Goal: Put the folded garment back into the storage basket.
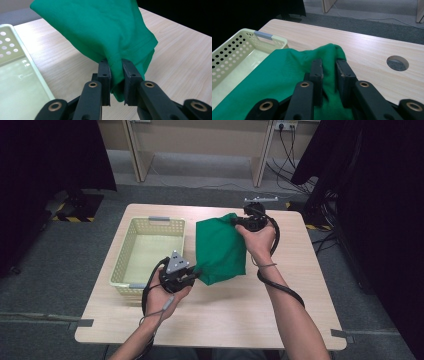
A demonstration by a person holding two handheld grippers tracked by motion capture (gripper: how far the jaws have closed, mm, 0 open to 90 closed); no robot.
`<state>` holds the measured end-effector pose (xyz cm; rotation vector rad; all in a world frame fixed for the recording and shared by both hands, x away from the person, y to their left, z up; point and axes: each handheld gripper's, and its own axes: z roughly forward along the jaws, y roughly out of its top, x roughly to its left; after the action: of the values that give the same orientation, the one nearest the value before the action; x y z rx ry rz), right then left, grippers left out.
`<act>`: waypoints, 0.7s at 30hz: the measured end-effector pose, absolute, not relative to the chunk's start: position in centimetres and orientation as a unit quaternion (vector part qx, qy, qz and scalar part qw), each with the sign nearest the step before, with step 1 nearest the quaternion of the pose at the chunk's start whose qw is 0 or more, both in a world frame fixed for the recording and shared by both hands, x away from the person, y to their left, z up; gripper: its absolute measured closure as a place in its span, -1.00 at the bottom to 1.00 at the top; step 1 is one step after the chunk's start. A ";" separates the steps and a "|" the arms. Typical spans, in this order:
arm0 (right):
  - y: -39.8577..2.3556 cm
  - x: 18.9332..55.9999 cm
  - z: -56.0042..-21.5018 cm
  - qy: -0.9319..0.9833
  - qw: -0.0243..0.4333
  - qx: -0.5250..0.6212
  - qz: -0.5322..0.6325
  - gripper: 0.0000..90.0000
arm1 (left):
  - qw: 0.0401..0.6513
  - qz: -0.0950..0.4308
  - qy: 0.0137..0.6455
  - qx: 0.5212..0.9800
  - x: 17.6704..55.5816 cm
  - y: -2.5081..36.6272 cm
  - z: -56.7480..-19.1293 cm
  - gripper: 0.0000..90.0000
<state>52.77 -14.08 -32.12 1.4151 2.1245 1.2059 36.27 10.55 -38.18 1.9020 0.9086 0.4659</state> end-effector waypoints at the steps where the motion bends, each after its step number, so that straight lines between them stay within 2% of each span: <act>1: -14.0 52.8 -32.1 0.743 0.159 0.494 0.422 0.72 | 0.471 0.191 0.371 0.777 36.3 10.6 -38.2 0.75; 21: -12.5 52.9 -31.6 0.748 0.156 0.485 0.425 0.72 | 0.471 0.198 0.378 0.772 35.9 11.8 -37.8 0.75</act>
<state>52.90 -12.54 -31.55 1.3881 2.1412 1.2179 35.94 11.78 -37.84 1.8904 0.9262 0.4840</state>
